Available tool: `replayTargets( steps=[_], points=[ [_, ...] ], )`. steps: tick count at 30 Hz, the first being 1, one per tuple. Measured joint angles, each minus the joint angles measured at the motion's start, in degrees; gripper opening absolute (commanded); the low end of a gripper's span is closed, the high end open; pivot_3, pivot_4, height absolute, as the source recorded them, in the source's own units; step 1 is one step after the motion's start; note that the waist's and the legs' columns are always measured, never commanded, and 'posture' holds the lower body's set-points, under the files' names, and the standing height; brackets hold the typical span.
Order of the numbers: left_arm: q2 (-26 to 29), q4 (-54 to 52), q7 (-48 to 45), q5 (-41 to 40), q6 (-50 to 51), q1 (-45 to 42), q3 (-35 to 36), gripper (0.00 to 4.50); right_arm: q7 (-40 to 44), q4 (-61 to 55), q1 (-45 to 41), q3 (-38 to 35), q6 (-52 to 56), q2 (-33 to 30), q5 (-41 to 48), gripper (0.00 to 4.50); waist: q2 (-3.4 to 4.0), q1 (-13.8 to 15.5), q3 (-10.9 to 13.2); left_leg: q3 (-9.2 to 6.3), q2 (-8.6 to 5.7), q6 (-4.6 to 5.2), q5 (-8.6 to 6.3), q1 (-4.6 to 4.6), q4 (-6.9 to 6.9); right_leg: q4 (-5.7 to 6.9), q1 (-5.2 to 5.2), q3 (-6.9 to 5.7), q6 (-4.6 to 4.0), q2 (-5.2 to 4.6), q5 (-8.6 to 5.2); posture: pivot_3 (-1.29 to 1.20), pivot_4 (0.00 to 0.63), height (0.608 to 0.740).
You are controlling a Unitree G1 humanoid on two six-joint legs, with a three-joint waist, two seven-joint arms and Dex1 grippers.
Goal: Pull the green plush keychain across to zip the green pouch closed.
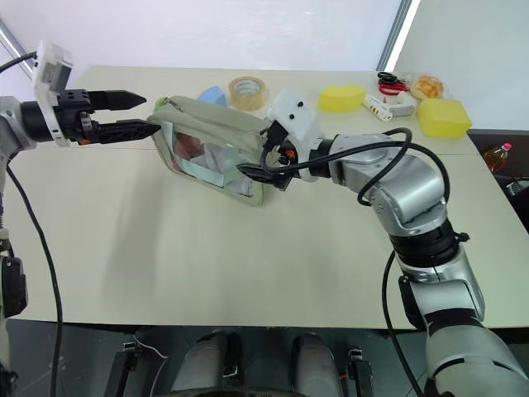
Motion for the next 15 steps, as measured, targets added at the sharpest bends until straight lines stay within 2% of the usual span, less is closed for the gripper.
replayTargets(
  steps=[2, 7, 8, 15],
  points=[
    [0.0, -1.4, 0.1, -0.6, 0.5, 0.8, 0.0, 4.50, 0.7, 1.0, 0.5, 1.7, -1.5, 0.0, -1.9, 3.12, 0.00, -0.1, 0.0, 0.00, 0.01, -0.02, 0.01, 0.01, 0.00, 0.02, -0.01, 0.00, 0.00, 0.01, 0.00, 0.00, 0.150, 0.740],
    [0.3, -1.8, 1.3, -0.6, 0.6, 1.8, 0.0, 4.50, 4.5, 2.5, 1.7, 3.5, -5.5, -3.9, -6.1, 0.41, 0.01, 0.1, 0.0, 0.01, 0.00, -0.02, 0.01, 0.00, 0.00, 0.02, -0.02, 0.01, 0.00, 0.00, 0.00, 0.00, 0.150, 0.740],
    [0.5, -1.8, 1.4, -0.6, 0.6, 2.1, 0.0, 4.50, 5.1, 2.6, 1.7, 3.3, -6.0, -4.9, -6.6, 0.04, 0.01, 0.2, 0.0, 0.01, 0.00, -0.02, 0.01, 0.00, 0.00, 0.01, -0.02, 0.01, 0.00, 0.00, 0.00, 0.00, 0.150, 0.740],
    [0.8, -1.8, 2.3, -0.6, 0.1, 2.9, 0.4, 4.50, 8.6, 6.9, 1.9, 0.5, -9.8, -11.4, -10.5, 0.04, 0.01, 0.1, 0.0, 0.02, 0.00, -0.02, 0.01, 0.00, -0.01, 0.01, -0.03, 0.01, 0.00, 0.00, 0.00, 0.00, 0.150, 0.740]
  ],
)
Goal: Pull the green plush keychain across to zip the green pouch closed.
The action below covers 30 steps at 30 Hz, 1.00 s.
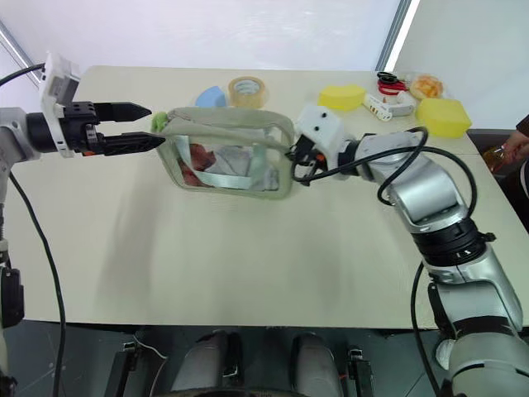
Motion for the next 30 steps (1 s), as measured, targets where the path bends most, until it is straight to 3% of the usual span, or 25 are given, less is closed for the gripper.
replayTargets(
  steps=[4, 7, 10, 17, 23, 29, 30],
  points=[
    [0.0, 0.0, 0.4, 0.0, -0.3, 0.1, 0.0, 4.50, 0.7, 1.1, 0.6, -0.2, -1.6, 0.8, -1.3, 0.04, 0.00, -0.2, 0.0, 0.02, 0.01, 0.00, 0.00, 0.01, 0.00, 0.00, -0.01, 0.00, 0.00, 0.00, 0.00, 0.00, 0.150, 0.740],
    [-0.1, 0.0, 0.7, 0.0, -0.5, 0.1, 0.0, 4.50, 0.7, 1.7, 1.0, -0.5, -2.3, 2.0, -2.2, 1.08, 0.00, -0.2, 0.0, 0.02, 0.01, -0.01, 0.01, 0.02, 0.00, 0.01, -0.01, 0.00, 0.00, 0.00, 0.00, 0.00, 0.150, 0.740],
    [-0.1, 0.0, 0.9, 0.0, -0.5, 0.1, 0.0, 4.50, 2.2, 1.8, 1.3, -0.3, -2.0, 1.3, -2.9, 2.57, 0.01, -0.1, 0.0, 0.03, 0.01, -0.01, 0.01, 0.00, 0.00, 0.00, -0.02, 0.01, 0.00, 0.00, 0.00, 0.00, 0.150, 0.740],
    [0.3, 0.5, 0.8, 0.2, -1.9, 0.3, 0.0, 4.50, 3.8, 2.0, -11.7, -2.2, 0.7, 5.2, -1.8, 2.57, 0.05, -0.3, 0.0, 0.04, 0.04, -0.05, 0.03, 0.01, -0.05, 0.04, -0.10, 0.02, 0.00, 0.03, 0.00, 0.00, 0.150, 0.740],
    [0.2, 1.1, 0.9, 0.4, -2.4, 0.2, -0.1, 4.50, 3.1, 9.0, -11.7, 2.1, -2.7, 13.3, -4.5, 2.57, 0.04, 0.0, 0.0, 0.06, 0.02, -0.05, 0.03, -0.03, -0.02, 0.05, -0.10, 0.02, 0.00, 0.02, 0.00, 0.00, 0.150, 0.740],
    [0.3, 1.1, 1.1, 0.9, -2.9, 0.3, -0.1, 4.50, 3.8, 10.4, -11.5, 3.6, -4.1, 14.8, -6.3, 2.57, 0.04, -0.2, 0.0, 0.07, 0.01, -0.06, 0.04, -0.05, 0.00, 0.08, -0.14, 0.02, 0.00, 0.00, 0.00, 0.00, 0.150, 0.740],
    [0.3, 1.1, 1.1, 0.9, -2.9, 0.3, -0.1, 4.50, 4.0, 10.4, -11.3, 3.6, -4.3, 14.9, -6.6, 2.03, 0.04, -0.2, 0.0, 0.07, 0.01, -0.06, 0.04, -0.04, 0.00, 0.08, -0.14, 0.02, 0.00, 0.00, 0.00, 0.00, 0.150, 0.740]
  ],
)
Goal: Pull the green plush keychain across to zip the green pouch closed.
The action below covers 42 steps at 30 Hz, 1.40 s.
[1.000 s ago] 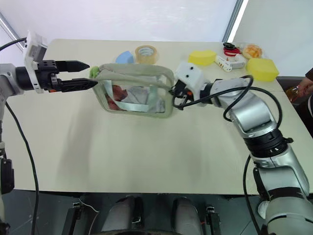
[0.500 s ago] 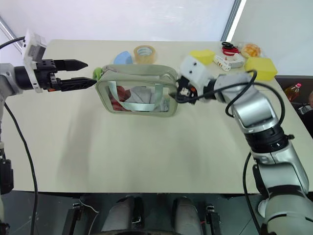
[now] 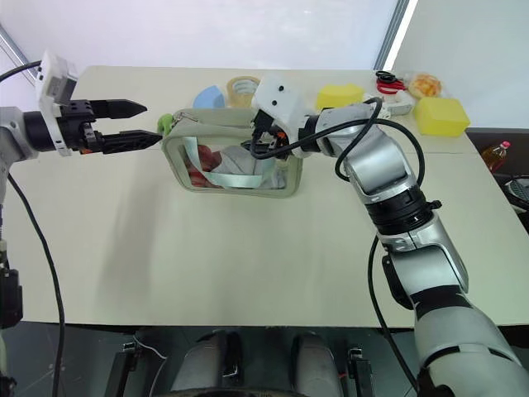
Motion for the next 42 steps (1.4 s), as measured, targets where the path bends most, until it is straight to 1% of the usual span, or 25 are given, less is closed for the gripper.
replayTargets(
  steps=[1, 3, 4, 5, 13, 19, 25, 31, 33, 34, 35, 38, 40, 42],
  points=[
    [0.0, 0.0, 0.0, 0.0, 0.0, 0.1, 0.0, 4.50, 0.2, 0.1, 0.3, 0.0, 0.0, 0.1, -0.2, 1.72, 0.00, -0.1, 0.0, 0.00, 0.00, 0.00, 0.00, 0.00, 0.00, 0.00, 0.00, 0.00, 0.00, 0.00, 0.00, 0.00, 0.150, 0.740],
    [0.1, -0.1, 0.1, 0.0, 0.0, 0.4, 0.0, 4.50, 0.7, 0.4, 0.3, 0.1, -0.1, 0.2, -0.5, 0.76, 0.00, -0.1, 0.0, 0.00, 0.00, 0.00, 0.00, -0.01, -0.01, -0.01, 0.00, 0.00, 0.00, 0.00, 0.00, 0.00, 0.150, 0.740],
    [0.1, -0.1, 0.2, 0.0, 0.0, 0.6, 0.0, 4.50, 1.3, 0.4, 0.3, 0.1, -0.4, 0.1, -0.8, 0.18, 0.00, -0.1, 0.0, 0.00, 0.00, 0.00, 0.00, -0.01, -0.01, -0.01, 0.00, 0.00, 0.00, 0.00, 0.00, 0.00, 0.150, 0.740],
    [0.2, -0.1, 0.2, 0.1, 0.0, 0.6, 0.1, 4.50, 1.9, 0.4, 0.3, 0.3, -0.8, -0.1, -1.0, 0.03, 0.00, -0.1, 0.0, 0.00, 0.00, 0.00, 0.00, -0.01, -0.01, -0.01, 0.00, 0.00, 0.00, 0.00, 0.00, 0.00, 0.150, 0.740],
    [1.0, -0.7, 0.5, 0.1, -0.1, 1.5, 0.4, 4.50, 5.8, -0.5, -0.7, 0.3, -1.0, -0.9, -1.1, 0.03, 0.01, 0.0, 0.0, 0.00, 0.00, 0.00, 0.00, -0.01, -0.01, -0.01, -0.01, 0.00, 0.00, 0.00, 0.00, 0.00, 0.150, 0.740],
    [1.0, -0.8, 1.1, 0.0, -0.3, 1.6, 0.5, 4.50, 8.6, -6.0, -0.4, 0.3, 1.1, -1.3, 0.6, 0.03, 0.01, 0.0, 0.0, 0.00, 0.00, 0.00, 0.00, -0.01, -0.01, -0.01, -0.01, 0.00, 0.00, 0.00, 0.00, 0.00, 0.150, 0.740],
    [1.0, -1.1, 1.3, 0.0, -0.3, 2.1, 0.7, 4.50, 10.3, -11.0, 3.3, 0.3, 2.2, -3.7, 1.2, 0.03, 0.00, 0.2, 0.0, -0.01, 0.00, 0.00, 0.00, -0.01, 0.00, -0.01, 0.00, 0.00, 0.00, 0.00, 0.00, 0.00, 0.150, 0.740],
    [1.0, -1.1, 1.3, 0.0, -0.5, 2.1, 0.7, 4.50, 10.6, -17.6, 5.3, 0.2, 7.8, -4.2, 3.5, 0.03, 0.00, 0.0, 0.0, 0.00, 0.00, 0.00, 0.00, 0.01, 0.00, 0.00, 0.00, 0.00, 0.00, 0.00, 0.00, 0.00, 0.150, 0.740],
    [1.0, -1.1, 1.3, 0.1, -1.0, 2.1, 0.7, 4.50, 10.5, -18.4, 5.3, 0.2, 9.5, -4.4, 3.9, 0.72, 0.00, 0.0, 0.0, -0.01, 0.00, 0.00, 0.00, 0.01, -0.01, 0.00, 0.00, 0.00, 0.00, 0.00, 0.00, 0.00, 0.150, 0.740],
    [1.0, -1.0, 1.3, 0.1, -1.3, 2.1, 0.7, 4.50, 10.2, -18.9, 5.3, 0.2, 11.2, -4.6, 4.4, 0.95, 0.00, 0.0, 0.0, -0.01, 0.00, 0.00, 0.00, 0.01, 0.00, 0.01, 0.00, 0.00, 0.00, 0.00, 0.00, 0.00, 0.150, 0.740],
    [1.0, -0.9, 1.3, 0.2, -1.5, 2.0, 0.7, 4.50, 10.0, -19.3, 5.3, 0.2, 12.4, -4.6, 4.7, 1.52, 0.00, 0.0, 0.0, 0.00, 0.00, 0.00, 0.00, 0.01, 0.00, 0.00, 0.00, 0.00, 0.00, 0.00, 0.00, 0.00, 0.150, 0.740],
    [0.9, -0.4, 1.3, 0.2, -1.6, 1.9, 0.7, 4.50, 9.5, -20.6, 5.3, 0.1, 15.3, -4.6, 6.1, 2.87, 0.00, 0.1, 0.0, -0.01, 0.00, 0.00, 0.00, 0.01, -0.01, 0.00, 0.00, 0.00, 0.00, 0.00, 0.00, 0.00, 0.150, 0.740],
    [0.9, 0.4, 1.0, 0.4, -2.1, 1.7, 0.6, 4.50, 8.7, -21.1, 5.3, -1.3, 17.4, -4.7, 7.6, 2.87, 0.00, 0.1, 0.0, 0.00, 0.00, 0.00, 0.00, 0.01, 0.00, 0.00, 0.00, 0.00, 0.00, 0.00, 0.00, 0.00, 0.150, 0.740],
    [1.6, 2.1, 0.0, 1.1, -2.9, 1.4, 0.5, 4.50, 8.1, -21.2, 5.1, -3.6, 18.8, -6.2, 8.5, 2.87, 0.00, 0.2, 0.0, 0.00, -0.01, 0.00, 0.00, -0.01, 0.00, -0.01, 0.00, 0.00, 0.00, 0.00, 0.00, 0.00, 0.150, 0.740]
  ],
)
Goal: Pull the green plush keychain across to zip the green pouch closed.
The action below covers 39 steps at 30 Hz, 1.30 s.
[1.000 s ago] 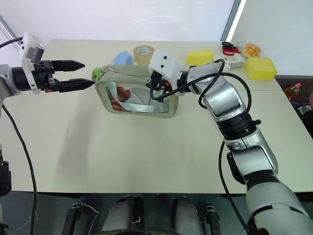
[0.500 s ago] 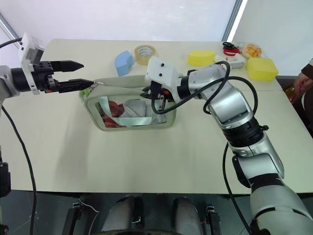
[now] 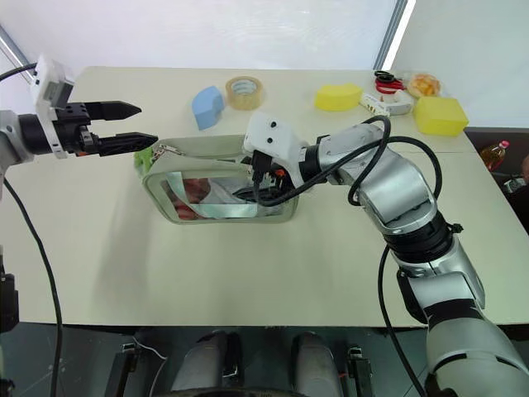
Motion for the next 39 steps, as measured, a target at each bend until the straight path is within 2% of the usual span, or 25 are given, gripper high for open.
replayTargets(
  steps=[6, 12, 15, 19, 22, 26, 29, 32, 39],
  points=[
    [7.3, 7.9, -4.2, 2.7, -3.2, -2.3, -0.1, 4.50, 0.0, -0.6, 0.9, -5.5, 1.0, -7.2, 1.7, 2.87, -0.01, -0.1, 0.0, 0.03, 0.01, 0.00, 0.00, 0.03, -0.03, -0.02, -0.01, 0.00, 0.00, 0.00, 0.00, 0.00, 0.150, 0.740],
    [7.9, 9.7, -6.2, 4.1, -4.9, -1.2, -0.5, 4.50, -0.3, -1.5, 5.1, -3.4, -0.5, -7.2, 2.7, 2.87, -0.01, -0.1, 0.0, 0.03, 0.01, 0.01, 0.00, 0.00, -0.03, -0.02, -0.02, 0.01, 0.00, 0.00, 0.00, 0.00, 0.150, 0.740],
    [8.0, 9.3, -6.5, 4.3, -4.9, 1.3, -0.5, 4.50, -0.1, -2.0, 6.6, -2.4, -0.9, -7.4, 3.2, 2.05, -0.01, -0.1, 0.0, 0.03, 0.02, 0.01, 0.00, 0.00, -0.02, 0.00, -0.02, 0.00, -0.01, 0.00, 0.00, 0.00, 0.150, 0.740],
    [7.9, 6.4, -6.7, 4.4, -4.6, 5.3, -0.5, 4.50, -0.1, -2.5, 6.8, -2.2, -1.5, -7.5, 3.7, 0.07, -0.01, -0.1, 0.0, 0.02, 0.03, 0.01, 0.00, 0.01, -0.02, 0.00, -0.02, 0.00, -0.01, 0.00, 0.00, 0.00, 0.150, 0.740],
    [6.1, 4.0, -5.4, 4.4, -4.9, 6.2, -0.4, 4.50, -0.4, -2.5, 6.8, -1.6, -2.6, -7.4, 3.5, 0.07, -0.01, 0.0, 0.0, 0.02, 0.02, 0.01, 0.00, 0.01, -0.01, -0.01, -0.01, 0.01, 0.00, -0.01, 0.00, 0.00, 0.150, 0.740],
    [-0.1, 3.3, -1.7, 4.1, -4.4, 7.1, -0.6, 4.50, -0.4, -2.5, 6.9, -1.2, -3.6, -7.4, 3.4, 0.07, -0.02, 0.0, 0.0, 0.01, 0.02, 0.01, 0.00, 0.02, 0.00, 0.01, 0.01, 0.00, 0.00, 0.00, 0.00, 0.00, 0.150, 0.740],
    [-2.6, 3.6, 0.4, 4.3, -4.8, 7.2, -1.0, 4.50, -0.4, -2.6, 7.2, -0.9, -4.0, -7.3, 3.4, 0.07, -0.02, -0.2, 0.0, 0.02, 0.02, 0.00, 0.00, 0.02, -0.01, 0.00, -0.01, 0.00, 0.00, 0.00, 0.00, 0.00, 0.150, 0.740],
    [-2.9, 5.4, 1.2, 4.5, -5.5, 6.7, -0.9, 3.70, -0.5, -2.7, 7.3, -0.7, -4.0, -7.3, 3.5, 0.00, -0.02, -0.2, 0.0, 0.02, 0.02, 0.00, 0.00, 0.04, -0.01, 0.02, -0.01, 0.00, 0.00, 0.00, 0.00, 0.00, 0.150, 0.740],
    [-2.6, 6.9, 0.0, 4.0, -5.5, 5.3, -0.8, 0.06, -1.4, -2.7, 7.3, -0.7, -4.1, -7.4, 3.2, 0.00, -0.03, -0.1, 0.0, 0.03, 0.02, 0.00, 0.00, 0.04, -0.01, 0.02, 0.00, 0.00, 0.00, 0.00, 0.00, 0.00, 0.150, 0.740]
  ],
)
